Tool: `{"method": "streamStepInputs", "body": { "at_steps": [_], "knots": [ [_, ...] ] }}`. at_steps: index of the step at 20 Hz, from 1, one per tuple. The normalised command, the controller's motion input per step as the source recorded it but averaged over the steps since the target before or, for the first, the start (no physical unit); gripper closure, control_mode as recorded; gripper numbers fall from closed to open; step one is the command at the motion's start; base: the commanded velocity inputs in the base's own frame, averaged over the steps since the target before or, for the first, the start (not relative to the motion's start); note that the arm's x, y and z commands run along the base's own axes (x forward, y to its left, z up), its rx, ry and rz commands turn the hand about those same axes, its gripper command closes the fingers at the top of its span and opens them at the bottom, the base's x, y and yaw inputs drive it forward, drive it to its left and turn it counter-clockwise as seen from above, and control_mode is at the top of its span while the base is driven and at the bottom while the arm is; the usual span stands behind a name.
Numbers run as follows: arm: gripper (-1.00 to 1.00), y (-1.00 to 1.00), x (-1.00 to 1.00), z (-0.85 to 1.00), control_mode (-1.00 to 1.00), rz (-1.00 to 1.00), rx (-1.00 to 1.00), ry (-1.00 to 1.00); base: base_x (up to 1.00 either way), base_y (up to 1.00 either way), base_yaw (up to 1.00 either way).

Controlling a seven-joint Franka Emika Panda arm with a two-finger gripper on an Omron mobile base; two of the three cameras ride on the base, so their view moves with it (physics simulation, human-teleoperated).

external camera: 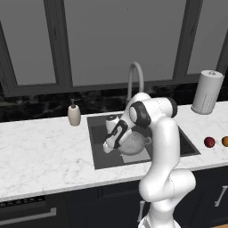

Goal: Put the colander in the sink, put the peach, pear in the colander, and turn on the sink faucet and pour water over the colander.

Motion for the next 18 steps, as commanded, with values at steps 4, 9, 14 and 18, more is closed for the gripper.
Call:
{"method": "streamStepInputs", "body": {
  "at_steps": [4, 9, 14, 18],
  "knots": [
    [1.00, -0.18, -0.05, 0.00, -1.00, -0.09, -0.01, 0.00, 0.00, 0.00, 0.00],
    [1.00, -0.16, -0.01, 0.04, -1.00, -0.09, 0.00, 0.02, 0.00, 0.00, 0.00],
    [1.00, -0.29, 0.07, 0.00, -1.00, -0.09, -0.01, 0.00, 0.00, 0.00, 0.00],
    [1.00, -0.26, 0.03, 0.00, -1.00, -0.08, -0.02, 0.00, 0.00, 0.00, 0.00]
  ]
}}
